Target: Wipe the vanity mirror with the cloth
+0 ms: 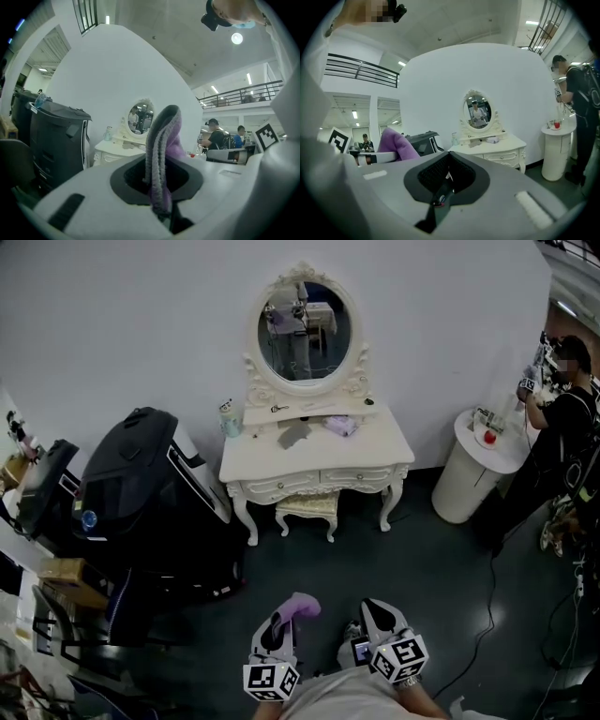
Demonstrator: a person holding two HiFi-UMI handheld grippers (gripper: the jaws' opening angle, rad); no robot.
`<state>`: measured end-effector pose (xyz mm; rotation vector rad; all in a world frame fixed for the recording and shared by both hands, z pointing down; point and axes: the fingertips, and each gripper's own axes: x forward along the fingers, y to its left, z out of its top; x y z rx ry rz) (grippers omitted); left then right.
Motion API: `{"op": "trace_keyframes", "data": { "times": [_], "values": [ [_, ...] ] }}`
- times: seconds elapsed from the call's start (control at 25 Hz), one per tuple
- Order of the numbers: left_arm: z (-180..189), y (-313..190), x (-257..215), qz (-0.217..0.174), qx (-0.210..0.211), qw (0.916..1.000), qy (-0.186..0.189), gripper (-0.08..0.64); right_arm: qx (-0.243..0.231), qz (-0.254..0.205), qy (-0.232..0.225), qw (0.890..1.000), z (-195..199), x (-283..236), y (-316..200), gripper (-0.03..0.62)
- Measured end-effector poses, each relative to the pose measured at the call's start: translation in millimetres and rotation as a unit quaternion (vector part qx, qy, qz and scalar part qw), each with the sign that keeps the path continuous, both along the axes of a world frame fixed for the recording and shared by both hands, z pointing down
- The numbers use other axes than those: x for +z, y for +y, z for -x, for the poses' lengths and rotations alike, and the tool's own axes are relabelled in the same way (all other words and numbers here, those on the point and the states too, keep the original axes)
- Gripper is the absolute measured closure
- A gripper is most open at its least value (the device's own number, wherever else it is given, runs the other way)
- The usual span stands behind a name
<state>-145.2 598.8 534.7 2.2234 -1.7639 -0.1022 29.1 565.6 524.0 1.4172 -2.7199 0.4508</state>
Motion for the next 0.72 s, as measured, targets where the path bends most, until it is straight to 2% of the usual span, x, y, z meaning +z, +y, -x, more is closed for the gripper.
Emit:
{"op": "trace_keyframes", "data": {
  "times": [0.32,0.72],
  "values": [
    [-28.7,-97.6,-16.0,-0.011,-0.024,0.9997,-0.001,0.506,-0.06,-0.01,0.006,0.998,-2.2,-8.1,-101.5,0.584],
    [-74.0,-188.2,-14.8,-0.018,-0.034,0.9992,0.005,0.506,-0.089,-0.022,0.009,0.996,-31.3,-7.1,-193.3,0.584]
  ]
}}
